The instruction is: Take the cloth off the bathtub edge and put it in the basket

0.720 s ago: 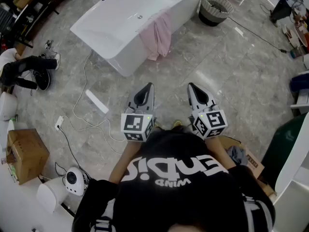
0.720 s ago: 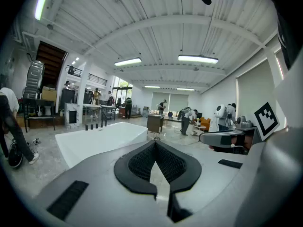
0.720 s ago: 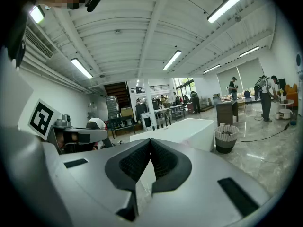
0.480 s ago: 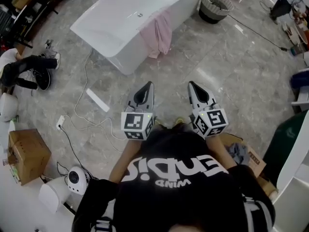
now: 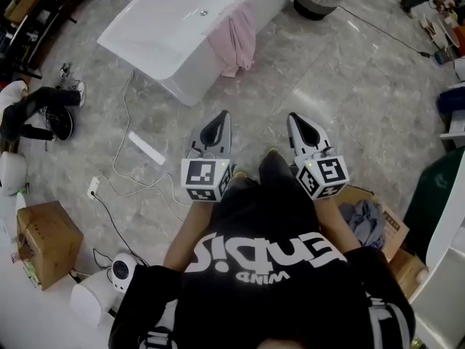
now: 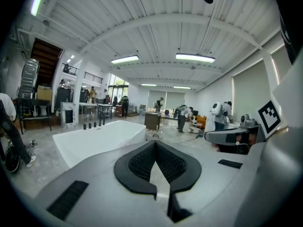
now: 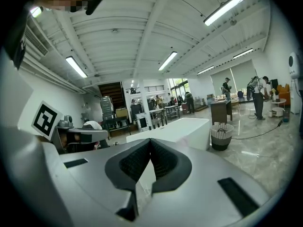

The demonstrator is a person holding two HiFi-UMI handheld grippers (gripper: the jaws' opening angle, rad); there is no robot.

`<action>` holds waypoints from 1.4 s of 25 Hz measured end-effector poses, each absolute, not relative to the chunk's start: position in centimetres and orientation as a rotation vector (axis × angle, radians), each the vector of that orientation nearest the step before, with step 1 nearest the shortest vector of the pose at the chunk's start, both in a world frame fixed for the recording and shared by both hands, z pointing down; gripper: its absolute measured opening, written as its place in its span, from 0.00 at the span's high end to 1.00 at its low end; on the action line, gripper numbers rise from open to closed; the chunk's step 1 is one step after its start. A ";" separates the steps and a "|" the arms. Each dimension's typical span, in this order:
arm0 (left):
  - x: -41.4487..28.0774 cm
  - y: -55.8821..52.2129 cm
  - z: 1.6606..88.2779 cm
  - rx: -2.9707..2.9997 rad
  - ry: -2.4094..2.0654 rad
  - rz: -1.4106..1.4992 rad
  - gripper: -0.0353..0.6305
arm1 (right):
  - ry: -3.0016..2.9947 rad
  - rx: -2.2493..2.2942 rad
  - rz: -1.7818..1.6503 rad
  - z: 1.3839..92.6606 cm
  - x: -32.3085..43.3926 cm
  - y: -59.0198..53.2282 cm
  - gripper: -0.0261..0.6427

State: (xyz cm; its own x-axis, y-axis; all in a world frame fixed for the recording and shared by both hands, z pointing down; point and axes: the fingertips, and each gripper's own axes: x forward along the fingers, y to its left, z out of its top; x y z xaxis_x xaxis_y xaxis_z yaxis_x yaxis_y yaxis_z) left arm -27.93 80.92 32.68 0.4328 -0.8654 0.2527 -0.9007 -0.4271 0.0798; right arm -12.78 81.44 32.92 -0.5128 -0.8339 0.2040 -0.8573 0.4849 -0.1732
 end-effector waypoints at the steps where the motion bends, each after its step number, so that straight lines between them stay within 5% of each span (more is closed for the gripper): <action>1: -28.0 80.8 32.8 2.483 -1.546 0.257 0.93 | -2.621 1.507 0.390 33.1 -12.7 81.3 0.94; 35: -24.2 47.8 31.3 2.436 -1.633 0.230 0.93 | -2.681 1.463 0.384 30.4 -7.0 46.7 0.94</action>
